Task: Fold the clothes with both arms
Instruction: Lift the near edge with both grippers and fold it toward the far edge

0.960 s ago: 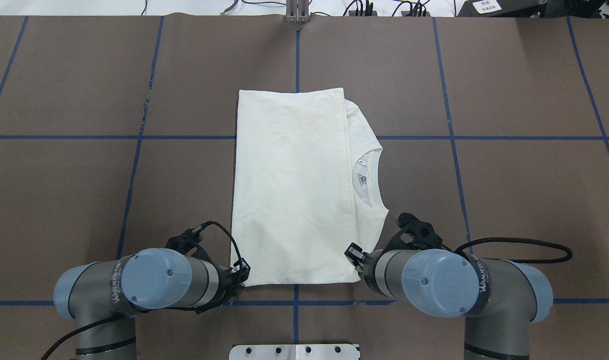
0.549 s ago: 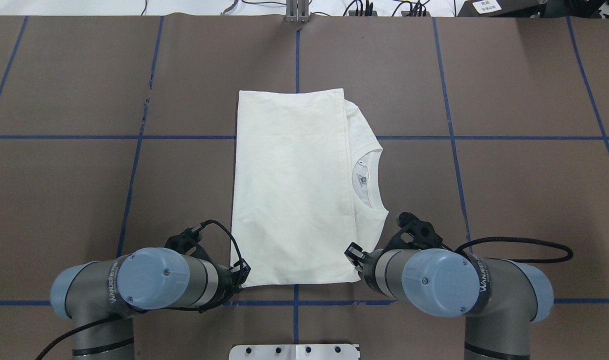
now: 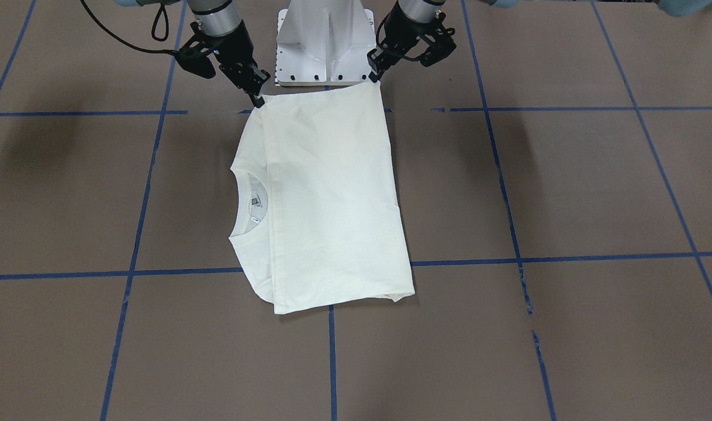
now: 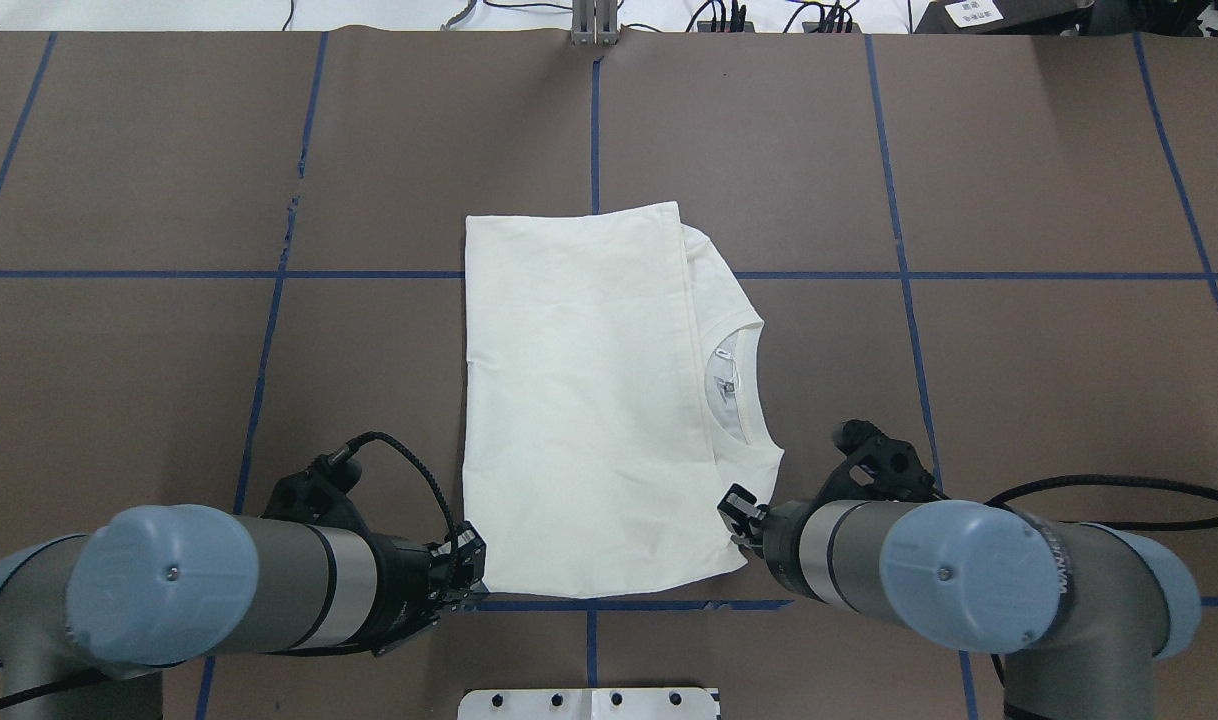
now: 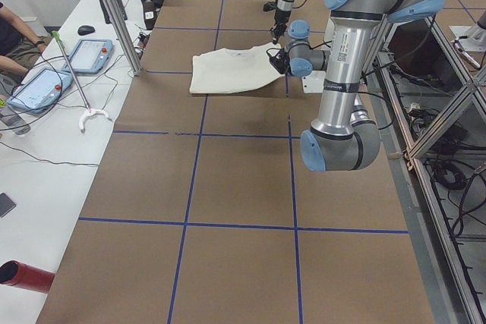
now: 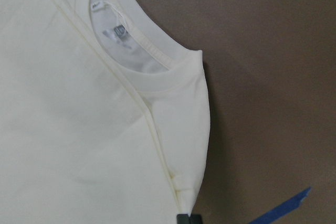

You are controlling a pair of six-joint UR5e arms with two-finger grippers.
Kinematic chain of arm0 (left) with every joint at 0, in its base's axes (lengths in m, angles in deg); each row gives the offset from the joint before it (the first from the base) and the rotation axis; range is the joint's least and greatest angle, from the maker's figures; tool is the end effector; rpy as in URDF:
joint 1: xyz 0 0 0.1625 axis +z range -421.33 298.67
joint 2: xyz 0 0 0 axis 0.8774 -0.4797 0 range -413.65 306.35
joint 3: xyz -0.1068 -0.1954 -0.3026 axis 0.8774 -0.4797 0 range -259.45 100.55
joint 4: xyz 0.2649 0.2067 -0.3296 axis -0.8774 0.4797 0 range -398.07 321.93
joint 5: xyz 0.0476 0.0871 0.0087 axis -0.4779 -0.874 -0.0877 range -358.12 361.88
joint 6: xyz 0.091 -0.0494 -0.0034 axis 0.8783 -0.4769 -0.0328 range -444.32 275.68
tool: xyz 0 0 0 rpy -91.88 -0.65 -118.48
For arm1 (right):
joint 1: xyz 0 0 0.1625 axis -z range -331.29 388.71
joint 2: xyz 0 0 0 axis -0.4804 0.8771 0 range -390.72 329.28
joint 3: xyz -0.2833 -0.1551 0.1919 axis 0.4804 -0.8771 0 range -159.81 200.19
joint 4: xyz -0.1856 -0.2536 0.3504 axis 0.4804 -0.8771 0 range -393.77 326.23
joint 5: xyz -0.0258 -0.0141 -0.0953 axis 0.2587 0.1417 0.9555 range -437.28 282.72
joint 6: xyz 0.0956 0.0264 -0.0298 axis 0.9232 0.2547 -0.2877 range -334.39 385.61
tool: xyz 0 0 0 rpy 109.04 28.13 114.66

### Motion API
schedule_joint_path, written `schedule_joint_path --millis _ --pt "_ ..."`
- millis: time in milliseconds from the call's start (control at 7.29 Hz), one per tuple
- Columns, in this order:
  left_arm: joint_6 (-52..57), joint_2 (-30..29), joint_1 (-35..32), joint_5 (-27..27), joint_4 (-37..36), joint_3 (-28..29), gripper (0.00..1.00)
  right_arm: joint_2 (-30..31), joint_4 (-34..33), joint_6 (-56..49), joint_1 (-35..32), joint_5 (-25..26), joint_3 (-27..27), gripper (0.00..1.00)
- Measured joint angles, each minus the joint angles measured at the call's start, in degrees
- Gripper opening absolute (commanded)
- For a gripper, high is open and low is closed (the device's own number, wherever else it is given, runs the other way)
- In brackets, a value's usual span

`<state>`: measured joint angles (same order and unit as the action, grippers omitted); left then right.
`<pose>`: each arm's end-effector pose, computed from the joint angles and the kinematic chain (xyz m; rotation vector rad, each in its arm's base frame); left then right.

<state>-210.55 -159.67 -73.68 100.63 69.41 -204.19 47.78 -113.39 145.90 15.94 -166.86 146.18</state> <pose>0.4841 -0.2263 0.1194 -0.3850 1.1586 -0.6520 -0.4782 -0.2458 0.1685 -0.1504 -1.0215 0.6893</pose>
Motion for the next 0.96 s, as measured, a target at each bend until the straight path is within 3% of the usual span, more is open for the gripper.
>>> schedule_joint_path --millis 274,411,686,960 --pt "3.06 -4.43 -5.51 0.00 -0.35 1.14 0.00 -2.12 -0.08 -0.35 -5.43 -0.98 1.45 0.00" --pt "6.92 -7.96 -9.96 0.06 -0.42 4.76 0.00 -6.02 -0.10 -0.79 -10.73 -3.83 -1.99 0.00" --pt "16.07 -11.55 -17.59 0.38 -0.36 10.80 0.00 -14.28 0.14 -3.40 -20.43 -9.69 -12.37 0.00" --pt "23.28 -14.03 -22.71 0.47 1.20 18.10 0.00 -22.72 0.45 -5.10 -24.95 -11.13 -25.13 0.00"
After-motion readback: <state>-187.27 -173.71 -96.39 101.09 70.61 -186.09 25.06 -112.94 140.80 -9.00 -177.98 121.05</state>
